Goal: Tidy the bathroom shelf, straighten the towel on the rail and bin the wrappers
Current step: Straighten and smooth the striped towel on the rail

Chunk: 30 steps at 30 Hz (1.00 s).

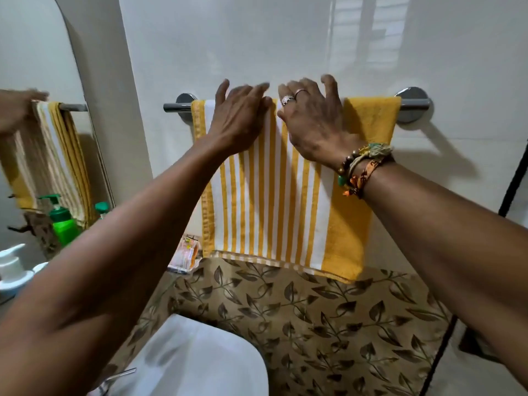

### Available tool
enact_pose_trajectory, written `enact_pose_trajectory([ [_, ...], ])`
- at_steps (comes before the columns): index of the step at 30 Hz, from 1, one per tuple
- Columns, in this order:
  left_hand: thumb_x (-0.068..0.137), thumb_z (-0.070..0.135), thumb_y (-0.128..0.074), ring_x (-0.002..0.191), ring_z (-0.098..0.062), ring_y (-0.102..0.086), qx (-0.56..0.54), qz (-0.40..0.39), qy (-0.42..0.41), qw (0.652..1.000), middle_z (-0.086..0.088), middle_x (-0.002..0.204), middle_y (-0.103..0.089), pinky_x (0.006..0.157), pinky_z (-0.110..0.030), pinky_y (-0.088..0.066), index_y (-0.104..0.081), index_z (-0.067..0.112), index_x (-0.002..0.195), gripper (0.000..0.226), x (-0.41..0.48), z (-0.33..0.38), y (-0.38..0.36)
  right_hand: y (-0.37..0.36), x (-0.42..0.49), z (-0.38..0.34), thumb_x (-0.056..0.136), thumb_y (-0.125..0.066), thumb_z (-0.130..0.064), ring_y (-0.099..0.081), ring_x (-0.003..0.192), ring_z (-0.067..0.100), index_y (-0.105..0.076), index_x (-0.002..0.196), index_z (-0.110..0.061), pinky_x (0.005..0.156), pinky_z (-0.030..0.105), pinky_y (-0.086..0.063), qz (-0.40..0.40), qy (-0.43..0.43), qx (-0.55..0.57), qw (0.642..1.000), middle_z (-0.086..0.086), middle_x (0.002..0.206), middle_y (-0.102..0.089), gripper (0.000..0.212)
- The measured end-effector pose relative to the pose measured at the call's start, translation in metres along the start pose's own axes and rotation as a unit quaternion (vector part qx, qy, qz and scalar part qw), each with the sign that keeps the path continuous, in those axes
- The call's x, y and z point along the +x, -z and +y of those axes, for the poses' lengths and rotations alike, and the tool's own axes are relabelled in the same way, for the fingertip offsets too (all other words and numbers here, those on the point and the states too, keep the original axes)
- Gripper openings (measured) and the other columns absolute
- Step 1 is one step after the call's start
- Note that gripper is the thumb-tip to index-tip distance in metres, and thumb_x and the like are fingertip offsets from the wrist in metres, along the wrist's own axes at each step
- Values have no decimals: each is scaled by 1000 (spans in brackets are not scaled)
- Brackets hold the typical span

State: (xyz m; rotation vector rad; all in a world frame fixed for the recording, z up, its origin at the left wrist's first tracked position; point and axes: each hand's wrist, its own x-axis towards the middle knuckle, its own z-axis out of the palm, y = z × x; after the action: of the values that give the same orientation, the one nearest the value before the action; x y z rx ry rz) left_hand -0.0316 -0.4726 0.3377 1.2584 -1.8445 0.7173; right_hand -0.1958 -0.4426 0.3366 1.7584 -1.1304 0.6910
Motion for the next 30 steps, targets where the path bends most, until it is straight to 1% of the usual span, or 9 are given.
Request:
enact_pose_trajectory([
  [1, 107, 37, -26, 129, -32, -50, 3, -21, -2, 1000, -13, 133, -60, 116, -43, -20, -49, 16, 141, 46, 1, -4, 1, -3, 1, 3, 101, -36, -16, -50, 122, 34, -44, 138, -7, 102, 50, -31, -16, 8, -12, 1000, 15, 130, -56, 38],
  [3, 107, 41, -26, 112, -35, -55, 12, -28, -15, 999, -16, 120, -62, 101, -42, -33, -55, 14, 130, 46, -1, -14, 1, -8, 0, 9, 102, -37, -17, -56, 108, 36, -46, 133, -7, 87, 48, -40, -20, 13, -29, 999, 16, 121, -58, 34],
  [4, 106, 41, -27, 107, -36, -54, 19, -25, -21, 999, -17, 117, -62, 97, -42, -34, -56, 13, 128, 46, -2, -17, 1, -10, -2, 13, 102, -39, -17, -57, 103, 36, -47, 131, -6, 82, 47, -42, -14, 13, -39, 999, 16, 117, -59, 32],
  [6, 106, 43, -26, 105, -35, -52, 32, -26, -22, 999, -17, 115, -60, 97, -42, -34, -54, 12, 126, 47, -5, -21, 0, -13, -7, 23, 102, -41, -19, -57, 98, 36, -49, 127, -5, 77, 46, -42, -4, 18, -54, 998, 17, 114, -58, 29],
  [12, 105, 48, -22, 109, -37, -49, 59, -39, -2, 997, -18, 117, -57, 101, -45, -31, -52, 11, 127, 52, -8, -37, 2, -11, -29, 59, 104, -34, -33, -53, 92, 38, -50, 123, -3, 75, 45, -39, 24, 20, -64, 997, 21, 107, -57, 38],
  [15, 104, 51, -22, 109, -38, -49, 75, -39, 0, 996, -19, 116, -56, 102, -47, -30, -51, 10, 127, 55, -12, -47, 4, -9, -43, 76, 104, -31, -34, -50, 88, 37, -48, 121, -4, 73, 45, -35, 35, 12, -73, 997, 20, 104, -55, 38],
  [20, 97, 65, -16, 112, -38, -49, 91, -61, 29, 994, -18, 117, -56, 104, -50, -31, -50, 10, 125, 70, -12, -58, 7, -6, -53, 92, 105, -31, -37, -49, 87, 37, -49, 117, -3, 73, 45, -35, 30, -4, -75, 997, 21, 104, -55, 40],
  [25, 94, 67, -17, 114, -40, -47, 93, -77, 45, 992, -20, 119, -54, 103, -52, -31, -49, 10, 126, 72, -11, -60, 9, -4, -52, 91, 104, -30, -38, -50, 88, 36, -50, 115, -5, 74, 45, -34, 21, -13, -66, 998, 20, 104, -55, 41],
  [30, 90, 73, -10, 114, -40, -48, 97, -93, 51, 990, -20, 119, -54, 104, -51, -32, -48, 11, 129, 82, -11, -59, 9, -1, -52, 89, 103, -34, -37, -51, 89, 36, -51, 114, -5, 75, 45, -36, 17, -15, -57, 998, 19, 104, -56, 38],
])
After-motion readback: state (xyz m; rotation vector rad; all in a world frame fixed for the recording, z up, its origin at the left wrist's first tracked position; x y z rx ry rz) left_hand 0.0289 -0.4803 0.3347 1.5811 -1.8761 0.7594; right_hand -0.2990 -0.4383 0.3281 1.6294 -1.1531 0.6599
